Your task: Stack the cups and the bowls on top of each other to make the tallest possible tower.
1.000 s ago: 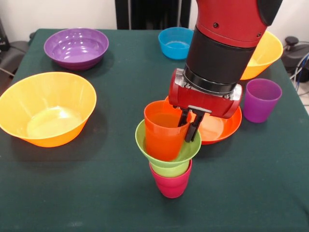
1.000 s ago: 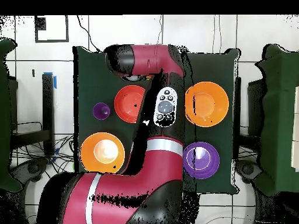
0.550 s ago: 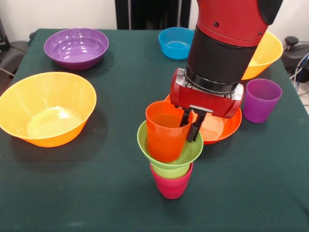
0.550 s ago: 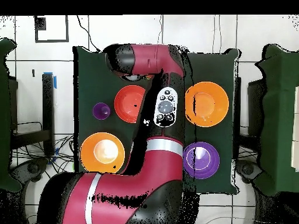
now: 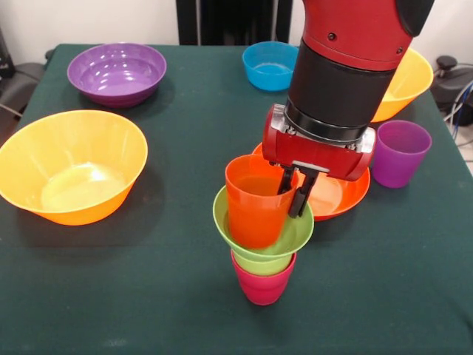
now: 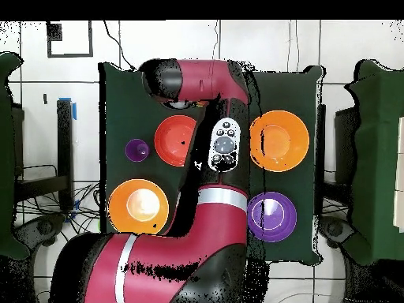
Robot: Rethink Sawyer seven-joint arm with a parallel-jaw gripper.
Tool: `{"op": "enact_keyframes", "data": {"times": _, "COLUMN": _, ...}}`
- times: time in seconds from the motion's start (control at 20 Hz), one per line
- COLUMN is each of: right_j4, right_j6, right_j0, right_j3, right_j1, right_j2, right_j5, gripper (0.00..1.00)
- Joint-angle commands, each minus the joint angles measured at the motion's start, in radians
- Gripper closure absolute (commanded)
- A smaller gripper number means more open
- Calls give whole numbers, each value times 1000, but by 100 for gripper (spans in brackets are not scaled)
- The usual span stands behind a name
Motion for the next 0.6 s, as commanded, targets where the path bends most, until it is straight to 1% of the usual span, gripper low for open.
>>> {"op": "enact_keyframes", "data": {"times": 0.05, "right_j4": 18, "right_j6": 73, "right_j0": 10, "right_j3": 56, "right_j1": -6, "right_j2": 74, "right_j5": 16, "gripper": 0}}
{"op": "enact_keyframes", "data": {"times": 0.6, "right_j4": 29, "right_j6": 61, "right_j0": 10, "right_j3": 36, "right_j1": 3, "right_j2": 68, "right_j5": 55, "gripper": 0}}
